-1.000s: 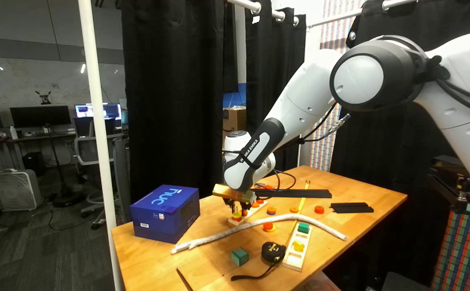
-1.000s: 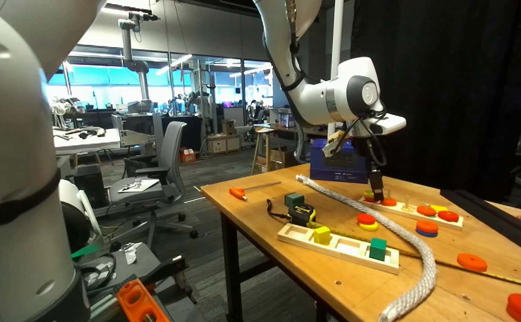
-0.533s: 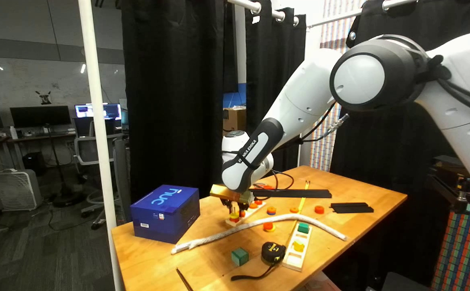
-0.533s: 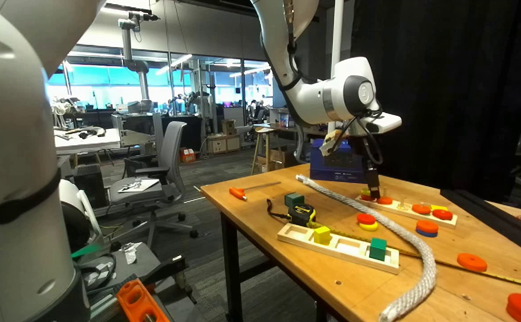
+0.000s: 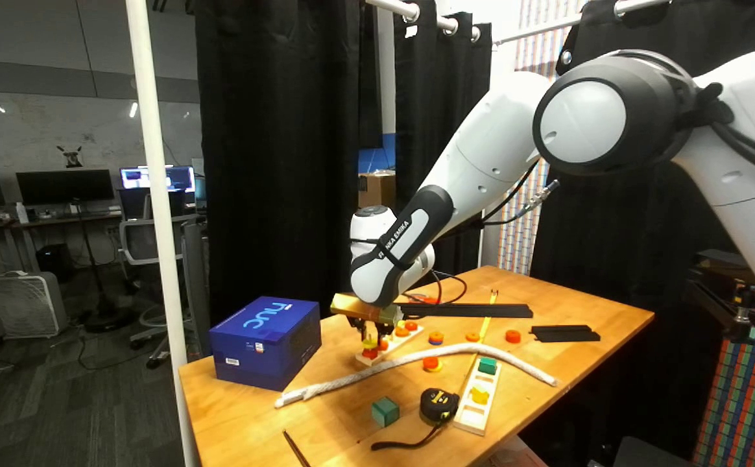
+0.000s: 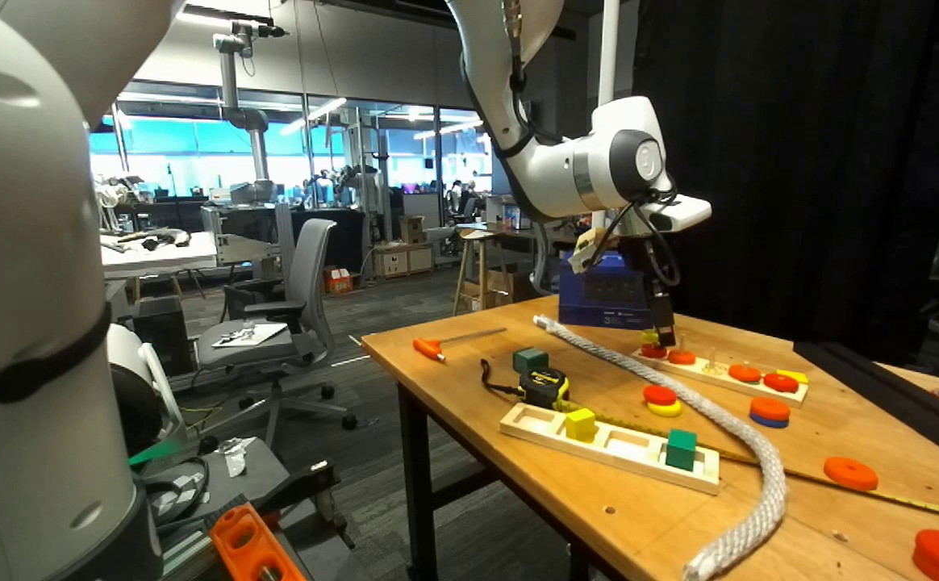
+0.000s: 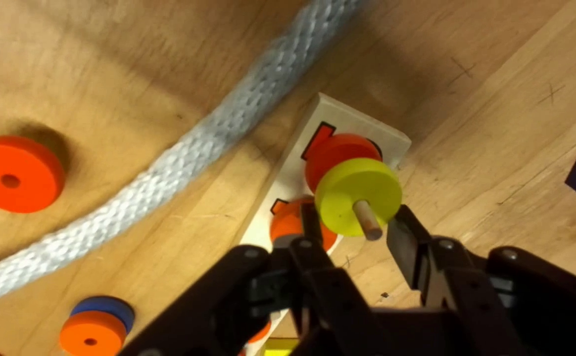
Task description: Remove the yellow object from the wooden structure
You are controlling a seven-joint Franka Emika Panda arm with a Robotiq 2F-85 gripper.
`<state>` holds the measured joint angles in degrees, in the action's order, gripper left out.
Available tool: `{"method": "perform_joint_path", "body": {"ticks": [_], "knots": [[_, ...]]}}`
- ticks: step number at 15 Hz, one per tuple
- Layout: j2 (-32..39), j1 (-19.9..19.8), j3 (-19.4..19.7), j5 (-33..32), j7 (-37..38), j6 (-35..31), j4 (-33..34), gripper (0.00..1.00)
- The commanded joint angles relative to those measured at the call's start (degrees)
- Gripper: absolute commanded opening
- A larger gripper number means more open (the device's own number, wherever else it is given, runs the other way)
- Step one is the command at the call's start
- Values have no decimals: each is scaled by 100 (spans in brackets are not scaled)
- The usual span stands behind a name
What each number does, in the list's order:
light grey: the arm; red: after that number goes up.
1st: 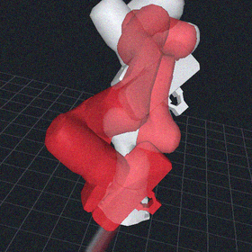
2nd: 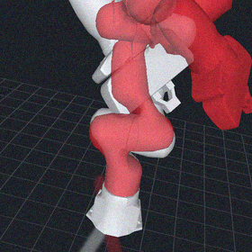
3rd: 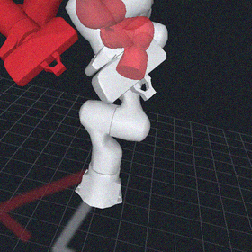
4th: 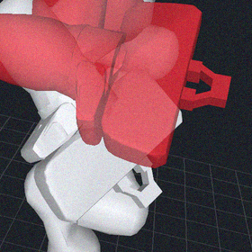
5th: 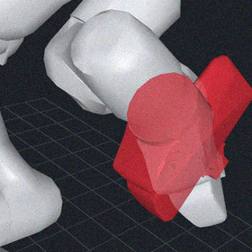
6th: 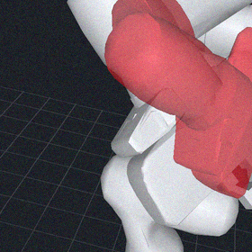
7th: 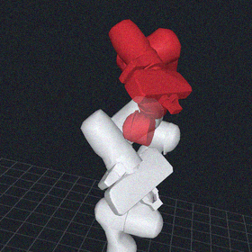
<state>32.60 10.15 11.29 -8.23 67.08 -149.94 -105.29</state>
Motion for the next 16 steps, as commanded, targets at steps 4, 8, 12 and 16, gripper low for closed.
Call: {"method": "perform_joint_path", "body": {"ticks": [4,8,12,16], "knots": [[-264,310,222,-292,191,50,4,24],[-411,411,318,-487,289,56,-62,24],[-504,237,180,-480,-15,538,-188,24],[-563,-78,-167,-269,-749,1118,-338,24]]}}
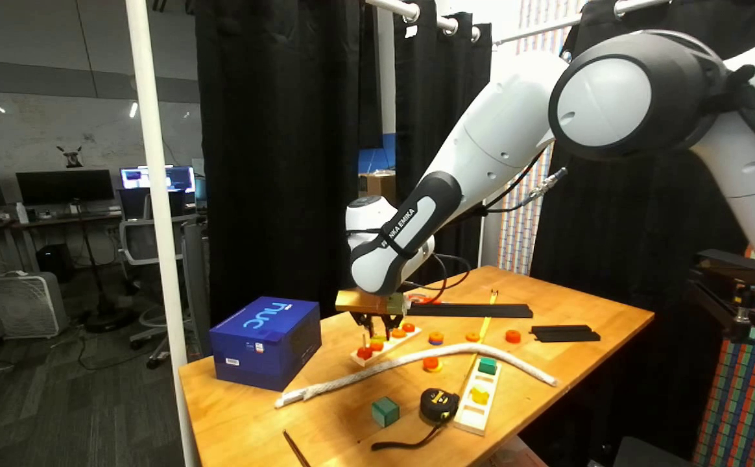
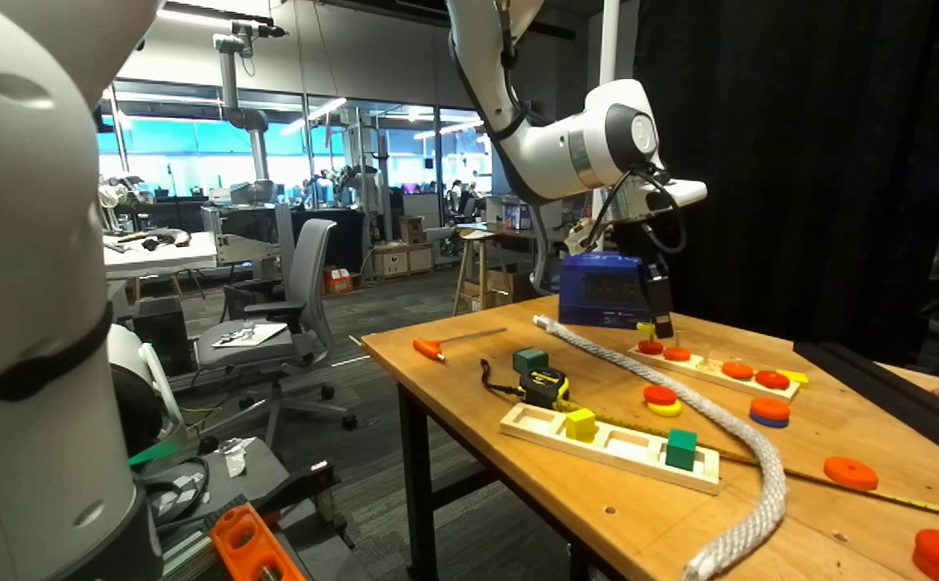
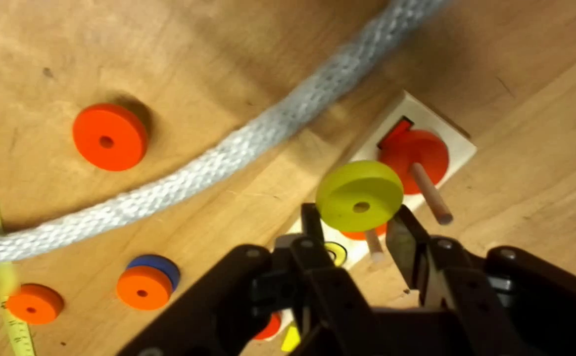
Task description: Remove the yellow object from the wooden structure
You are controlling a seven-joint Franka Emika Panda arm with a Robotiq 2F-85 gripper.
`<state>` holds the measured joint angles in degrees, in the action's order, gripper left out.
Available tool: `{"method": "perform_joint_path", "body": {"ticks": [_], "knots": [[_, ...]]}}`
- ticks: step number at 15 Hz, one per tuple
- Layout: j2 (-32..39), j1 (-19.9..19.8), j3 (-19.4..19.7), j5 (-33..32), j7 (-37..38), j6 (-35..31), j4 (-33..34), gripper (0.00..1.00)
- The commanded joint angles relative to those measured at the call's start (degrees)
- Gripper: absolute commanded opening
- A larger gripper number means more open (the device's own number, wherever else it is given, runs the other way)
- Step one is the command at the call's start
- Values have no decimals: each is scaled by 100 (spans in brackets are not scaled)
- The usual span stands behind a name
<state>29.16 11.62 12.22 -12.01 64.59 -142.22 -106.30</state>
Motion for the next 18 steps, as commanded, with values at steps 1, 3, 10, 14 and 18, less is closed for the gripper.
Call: {"method": "perform_joint_path", "body": {"ticks": [1,3,10,14,18], "knots": [[-224,-293,-338,146,-682,424,-295,23],[-229,-368,-426,177,-931,582,-366,24],[-248,-596,-557,406,-1643,362,-676,23],[-312,-667,-602,530,-2051,-277,-963,23],[-272,-675,-615,749,-2383,-480,-1075,23]]}}
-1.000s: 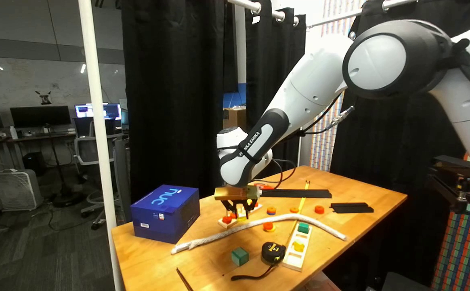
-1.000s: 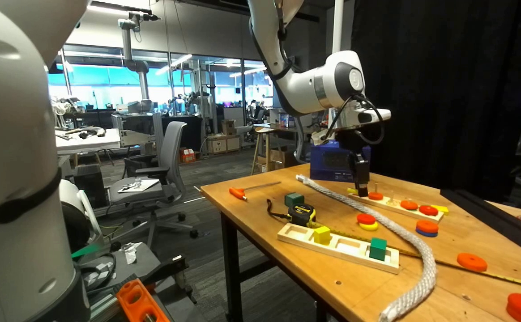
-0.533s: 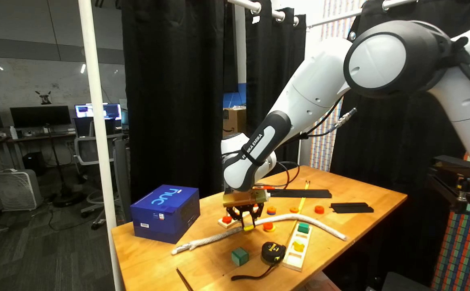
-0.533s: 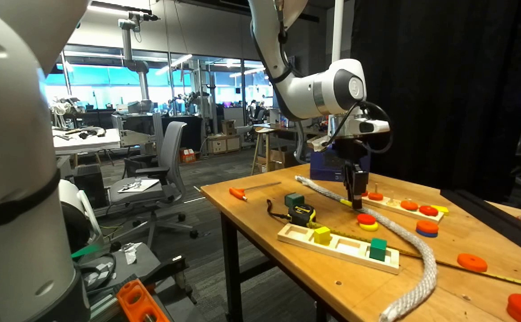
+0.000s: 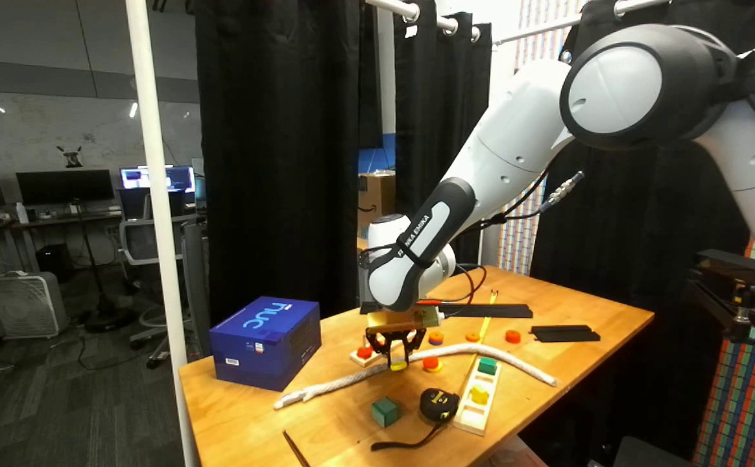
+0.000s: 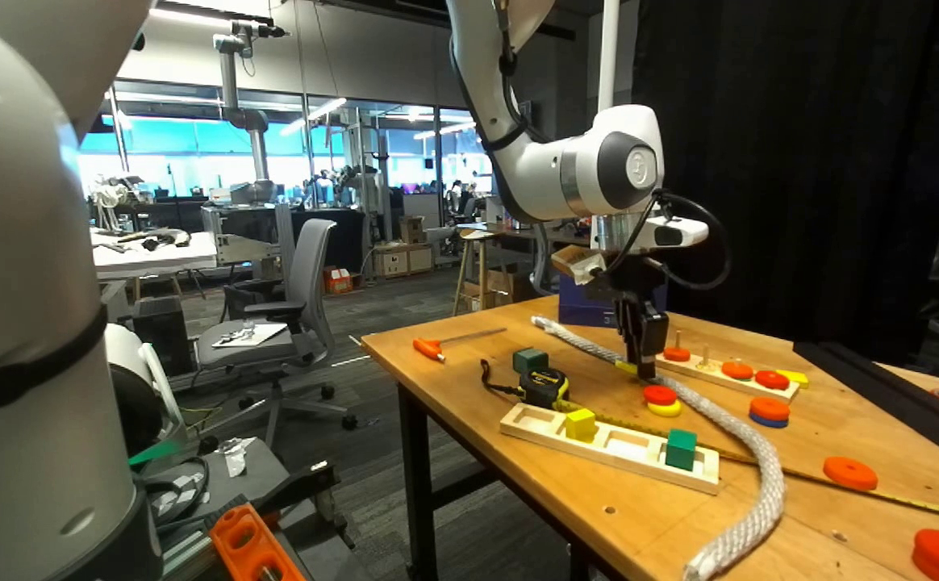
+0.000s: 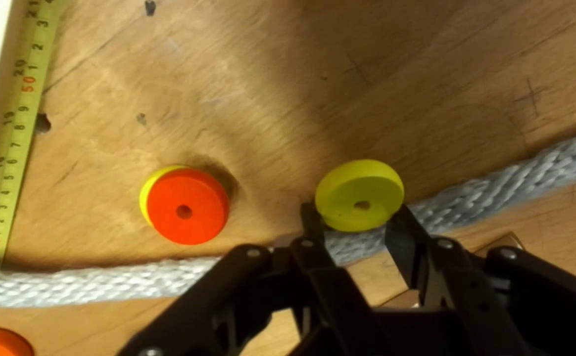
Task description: Remove the yellow object from the wooden structure
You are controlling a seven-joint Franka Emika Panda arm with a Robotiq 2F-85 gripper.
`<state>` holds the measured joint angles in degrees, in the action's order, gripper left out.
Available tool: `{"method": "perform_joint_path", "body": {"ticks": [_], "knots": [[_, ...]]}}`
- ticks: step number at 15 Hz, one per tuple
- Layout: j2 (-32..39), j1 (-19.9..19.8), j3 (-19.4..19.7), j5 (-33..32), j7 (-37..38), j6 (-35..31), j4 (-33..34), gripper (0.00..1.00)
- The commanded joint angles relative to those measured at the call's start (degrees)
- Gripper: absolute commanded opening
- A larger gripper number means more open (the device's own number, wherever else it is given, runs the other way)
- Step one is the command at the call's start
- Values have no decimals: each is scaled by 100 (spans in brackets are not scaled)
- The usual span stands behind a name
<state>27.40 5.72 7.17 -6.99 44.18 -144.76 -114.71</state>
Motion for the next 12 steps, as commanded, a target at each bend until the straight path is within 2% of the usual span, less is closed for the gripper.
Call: {"method": "perform_joint_path", "body": {"ticks": [1,2,3,6,7,9,12], "knots": [[-84,-80,-106,304,-394,-160,-218,24],[-69,-67,-92,345,-416,-91,-204,63],[-55,-64,-88,388,-454,-28,-184,64],[-45,-64,-88,473,-542,44,-203,87],[-15,38,49,335,-372,-13,-119,68],[-11,37,45,359,-409,5,-147,84],[-11,37,41,365,-421,9,-154,86]]}}
